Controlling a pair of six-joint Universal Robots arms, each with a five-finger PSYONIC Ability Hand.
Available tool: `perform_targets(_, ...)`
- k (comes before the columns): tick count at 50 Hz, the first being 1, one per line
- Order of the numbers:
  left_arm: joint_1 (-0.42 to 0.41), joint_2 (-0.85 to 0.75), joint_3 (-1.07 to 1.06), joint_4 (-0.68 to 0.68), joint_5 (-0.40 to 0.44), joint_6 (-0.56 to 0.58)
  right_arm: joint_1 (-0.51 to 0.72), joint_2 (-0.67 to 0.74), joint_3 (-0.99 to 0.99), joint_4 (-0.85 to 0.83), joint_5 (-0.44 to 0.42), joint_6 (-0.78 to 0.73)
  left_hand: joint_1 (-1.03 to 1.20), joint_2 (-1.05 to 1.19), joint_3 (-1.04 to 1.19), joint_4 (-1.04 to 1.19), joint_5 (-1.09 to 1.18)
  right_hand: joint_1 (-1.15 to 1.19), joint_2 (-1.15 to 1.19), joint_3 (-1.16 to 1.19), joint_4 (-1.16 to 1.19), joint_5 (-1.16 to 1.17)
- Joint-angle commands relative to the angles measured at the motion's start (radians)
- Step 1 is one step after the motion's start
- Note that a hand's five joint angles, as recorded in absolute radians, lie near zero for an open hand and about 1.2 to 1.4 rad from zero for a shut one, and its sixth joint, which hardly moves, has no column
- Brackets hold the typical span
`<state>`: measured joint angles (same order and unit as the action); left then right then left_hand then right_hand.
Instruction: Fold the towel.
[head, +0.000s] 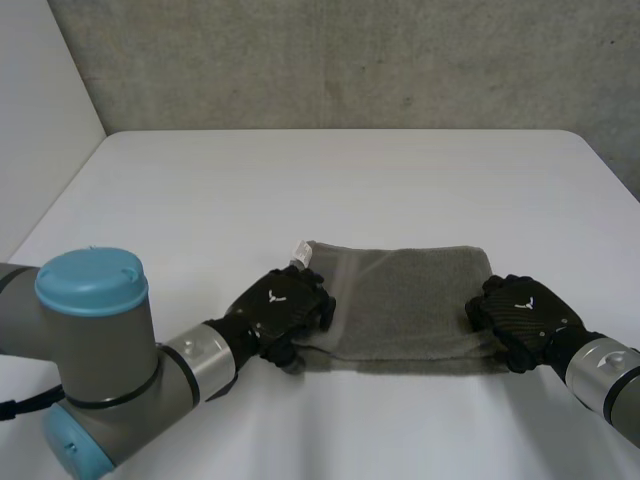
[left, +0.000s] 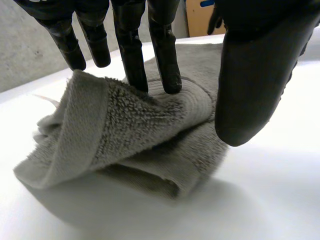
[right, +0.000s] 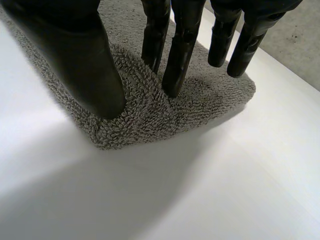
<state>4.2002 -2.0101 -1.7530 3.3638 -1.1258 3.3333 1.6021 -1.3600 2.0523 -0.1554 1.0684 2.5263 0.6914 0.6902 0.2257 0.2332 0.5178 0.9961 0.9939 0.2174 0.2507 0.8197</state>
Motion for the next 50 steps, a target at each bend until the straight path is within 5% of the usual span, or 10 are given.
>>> perform_targets(1, -0.002, 0.016, -0.059, -0.001, 0.003, 0.0, -0.001, 0.009, -0.001, -0.021, 0.005, 0.002, 0.007, 0.008, -0.051, -0.059, 0.006, -0.015, -0.013, -0.043, -0.076, -0.013)
perform_targets(11, 0.003, 0.048, -0.083, -0.004, 0.006, 0.0, -0.013, 0.018, 0.009, -0.032, 0.005, 0.0, 0.007, 0.008, -0.051, -0.059, 0.006, -0.039, -0.037, -0.043, -0.076, -0.037)
perform_targets(17, 0.012, 0.1, -0.091, -0.006, 0.008, -0.006, -0.016, 0.019, 0.012, -0.038, 0.007, 0.0, 0.004, 0.005, -0.051, -0.059, 0.003, 0.385, 0.387, -0.043, -0.076, 0.387)
perform_targets(24, 0.02, 0.177, -0.117, -0.037, 0.012, -0.012, -0.033, 0.002, 0.0, -0.021, -0.005, 0.0, -0.008, -0.007, -0.051, -0.059, -0.009, 0.4, 0.402, -0.043, -0.076, 0.402)
perform_targets(33, 0.136, 0.3, -0.12, -0.034, 0.011, -0.023, -0.004, -0.048, -0.133, 0.056, -0.004, -0.003, -0.184, -0.183, -0.051, -0.059, -0.185, 0.4, 0.402, -0.043, -0.076, 0.402)
perform_targets(40, 0.256, 0.333, -0.102, -0.018, 0.014, -0.077, 0.237, -0.042, -0.32, 0.099, 0.015, -0.001, -0.454, -0.453, -0.051, -0.059, -0.455, 0.4, 0.402, -0.043, -0.076, 0.402)
perform_targets(50, 0.276, 0.326, -0.092, 0.052, 0.004, -0.098, 0.616, 0.163, -0.547, 0.094, 0.099, 0.011, -0.469, -0.468, -0.051, -0.059, -0.47, 0.4, 0.402, -0.043, -0.076, 0.402)
